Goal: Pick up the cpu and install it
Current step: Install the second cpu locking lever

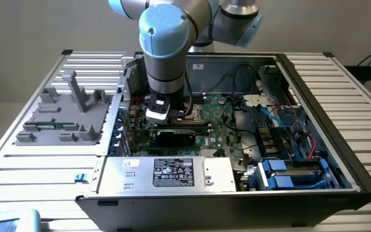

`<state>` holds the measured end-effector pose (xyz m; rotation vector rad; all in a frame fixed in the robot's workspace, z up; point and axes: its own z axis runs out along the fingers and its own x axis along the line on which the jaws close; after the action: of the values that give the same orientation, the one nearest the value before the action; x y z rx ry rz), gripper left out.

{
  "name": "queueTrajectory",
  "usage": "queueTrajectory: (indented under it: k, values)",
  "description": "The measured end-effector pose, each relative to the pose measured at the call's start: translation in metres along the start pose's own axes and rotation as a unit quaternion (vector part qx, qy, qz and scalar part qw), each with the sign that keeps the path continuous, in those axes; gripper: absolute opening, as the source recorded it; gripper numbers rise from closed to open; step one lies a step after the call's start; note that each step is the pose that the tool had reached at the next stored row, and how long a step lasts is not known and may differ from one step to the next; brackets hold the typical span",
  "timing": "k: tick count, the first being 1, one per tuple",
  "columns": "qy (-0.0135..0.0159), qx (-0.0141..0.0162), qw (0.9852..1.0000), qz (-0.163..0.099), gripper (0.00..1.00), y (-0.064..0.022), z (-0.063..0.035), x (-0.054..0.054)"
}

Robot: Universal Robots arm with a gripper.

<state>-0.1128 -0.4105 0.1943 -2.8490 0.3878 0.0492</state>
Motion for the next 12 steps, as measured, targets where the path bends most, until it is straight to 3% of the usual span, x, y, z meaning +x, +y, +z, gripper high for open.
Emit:
queueTrajectory:
  k: [12]
  values:
    - [-0.0003,0.0011,1.0000,0.000,0.11,0.0005,0.0005,-0.0010]
